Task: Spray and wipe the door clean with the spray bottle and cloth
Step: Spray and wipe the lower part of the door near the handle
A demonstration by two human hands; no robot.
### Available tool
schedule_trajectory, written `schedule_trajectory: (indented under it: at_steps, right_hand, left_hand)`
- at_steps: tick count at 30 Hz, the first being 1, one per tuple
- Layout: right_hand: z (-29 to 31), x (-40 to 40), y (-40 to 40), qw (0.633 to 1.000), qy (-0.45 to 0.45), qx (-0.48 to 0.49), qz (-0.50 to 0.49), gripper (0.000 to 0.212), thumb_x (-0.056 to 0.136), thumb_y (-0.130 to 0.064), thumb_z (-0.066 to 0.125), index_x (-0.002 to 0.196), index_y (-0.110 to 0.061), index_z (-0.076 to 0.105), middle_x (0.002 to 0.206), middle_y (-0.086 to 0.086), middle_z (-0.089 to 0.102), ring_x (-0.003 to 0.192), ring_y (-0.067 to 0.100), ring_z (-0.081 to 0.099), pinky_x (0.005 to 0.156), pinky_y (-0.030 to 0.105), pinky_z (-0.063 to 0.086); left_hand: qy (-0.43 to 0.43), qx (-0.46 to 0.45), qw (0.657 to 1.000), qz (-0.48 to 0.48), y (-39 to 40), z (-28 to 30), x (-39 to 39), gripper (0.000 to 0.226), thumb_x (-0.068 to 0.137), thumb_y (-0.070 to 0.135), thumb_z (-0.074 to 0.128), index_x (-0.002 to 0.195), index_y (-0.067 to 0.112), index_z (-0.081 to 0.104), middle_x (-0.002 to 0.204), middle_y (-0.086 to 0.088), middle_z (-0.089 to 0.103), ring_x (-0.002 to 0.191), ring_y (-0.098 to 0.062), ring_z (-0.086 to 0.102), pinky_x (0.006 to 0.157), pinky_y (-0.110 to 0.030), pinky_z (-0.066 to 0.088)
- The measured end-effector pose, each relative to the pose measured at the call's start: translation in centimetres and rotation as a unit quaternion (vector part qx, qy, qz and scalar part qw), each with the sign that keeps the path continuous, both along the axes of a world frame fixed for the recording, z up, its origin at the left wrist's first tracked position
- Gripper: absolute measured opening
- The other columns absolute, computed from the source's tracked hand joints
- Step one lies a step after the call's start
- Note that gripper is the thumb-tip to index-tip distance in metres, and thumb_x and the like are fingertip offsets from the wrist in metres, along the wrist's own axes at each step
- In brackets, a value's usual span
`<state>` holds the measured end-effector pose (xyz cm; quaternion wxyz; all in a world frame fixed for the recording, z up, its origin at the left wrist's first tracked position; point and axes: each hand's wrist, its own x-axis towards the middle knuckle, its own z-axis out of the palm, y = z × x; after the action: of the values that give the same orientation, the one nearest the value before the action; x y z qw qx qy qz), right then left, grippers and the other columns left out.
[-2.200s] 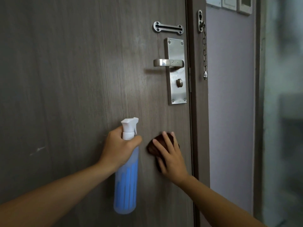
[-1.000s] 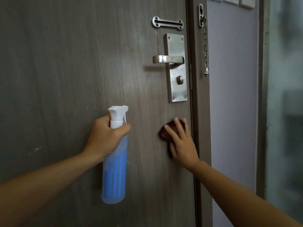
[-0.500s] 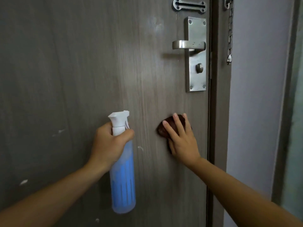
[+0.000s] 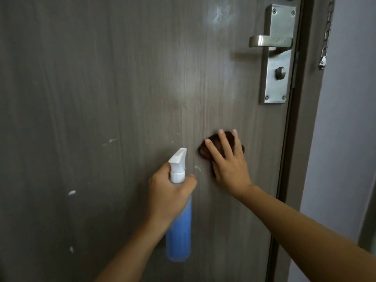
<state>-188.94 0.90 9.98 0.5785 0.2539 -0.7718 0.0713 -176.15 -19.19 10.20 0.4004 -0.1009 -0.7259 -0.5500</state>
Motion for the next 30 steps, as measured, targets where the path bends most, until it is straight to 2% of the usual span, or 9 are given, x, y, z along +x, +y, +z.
schedule_trajectory:
  at_steps: [3,5,7,10,14,17,26,28,30]
  right_hand:
    - [0.4,-0.4,2.8,1.0,0.001,0.002,0.012,0.059,0.099,-0.021,0.059,0.156,-0.021,0.044,0.168,0.015,0.025,0.156,0.045,0.014,0.122,0.057,0.029]
    - [0.2,-0.2,4.4,0.989,-0.036,-0.142,0.012,0.06,0.1,-0.021,0.062,0.157,-0.023,0.042,0.17,0.012,0.021,0.157,0.041,0.011,0.12,0.06,0.031]
    - [0.2,-0.1,4.5,0.949,-0.07,-0.306,0.004,0.062,0.101,-0.021,0.06,0.159,-0.025,0.039,0.172,0.009,0.015,0.158,0.04,0.007,0.119,0.063,0.031]
    - [0.2,-0.1,1.6,0.906,-0.091,-0.413,0.005,0.061,0.104,-0.02,0.053,0.161,-0.026,0.032,0.173,0.008,0.006,0.158,0.041,-0.004,0.122,0.065,0.023]
    - [-2.3,0.3,-1.3,0.942,-0.075,-0.326,0.015,0.066,0.101,-0.017,0.058,0.161,-0.024,0.032,0.173,0.01,0.006,0.157,0.044,-0.007,0.123,0.06,0.013]
    - [-3.7,0.0,-0.5,0.959,-0.076,-0.273,0.025,0.066,0.1,-0.016,0.058,0.16,-0.026,0.032,0.173,0.006,0.006,0.158,0.041,-0.006,0.124,0.059,0.014]
    - [-4.0,0.8,0.6,0.89,-0.13,-0.424,0.104,0.061,0.104,-0.009,0.054,0.159,-0.028,0.036,0.172,-0.009,0.003,0.16,0.026,-0.004,0.125,0.06,0.019]
    - [-4.0,1.5,1.5,0.871,-0.134,-0.454,0.133,0.057,0.105,-0.01,0.053,0.157,-0.028,0.038,0.173,-0.007,0.009,0.16,0.022,0.003,0.125,0.053,0.024]
    - [-4.0,2.6,2.1,0.866,-0.125,-0.461,0.148,0.056,0.105,-0.01,0.053,0.155,-0.032,0.04,0.172,-0.006,0.015,0.159,0.019,0.011,0.123,0.036,0.026]
  left_hand:
    - [0.015,0.001,1.0,0.001,0.4,-1.2,0.4,0.031,0.065,0.047,0.069,0.066,0.02,0.054,0.055,0.01,0.057,0.049,-0.006,0.051,0.049,-0.032,0.045]
    - [0.023,0.015,1.0,-0.007,-0.1,-1.8,0.3,0.029,0.065,0.047,0.07,0.068,0.022,0.057,0.055,0.011,0.057,0.049,-0.004,0.051,0.05,-0.031,0.045]
    - [0.023,0.023,0.999,-0.006,-0.6,-1.9,0.1,0.027,0.063,0.049,0.069,0.07,0.025,0.061,0.054,0.012,0.057,0.049,-0.003,0.05,0.051,-0.029,0.045]
    - [0.024,0.018,1.0,0.003,-1.0,-1.7,-0.4,0.024,0.061,0.052,0.068,0.074,0.033,0.062,0.054,0.011,0.057,0.047,-0.003,0.049,0.048,-0.024,0.042]
    - [0.022,0.008,1.0,-0.004,-0.8,-2.0,-0.6,0.012,0.064,0.046,0.069,0.068,0.038,0.06,0.051,0.011,0.053,0.046,-0.003,0.047,0.049,-0.027,0.041]
    - [0.025,0.001,1.0,-0.016,-0.7,-2.3,-0.8,0.013,0.065,0.045,0.069,0.065,0.038,0.058,0.05,0.013,0.05,0.045,-0.002,0.045,0.047,-0.02,0.038]
    - [-0.019,0.0,1.0,-0.022,-1.1,-3.5,-2.0,0.02,0.066,0.042,0.07,0.059,0.032,0.054,0.048,0.011,0.051,0.045,-0.002,0.046,0.046,-0.024,0.039]
    - [-0.021,0.002,1.0,-0.022,-1.0,-4.1,-2.2,0.022,0.065,0.045,0.069,0.061,0.029,0.054,0.048,0.01,0.051,0.044,-0.003,0.046,0.045,-0.026,0.039]
    - [-0.026,0.002,0.999,-0.02,-0.6,-4.4,-2.4,0.024,0.064,0.046,0.069,0.064,0.026,0.054,0.048,0.01,0.052,0.044,-0.004,0.047,0.045,-0.028,0.04]
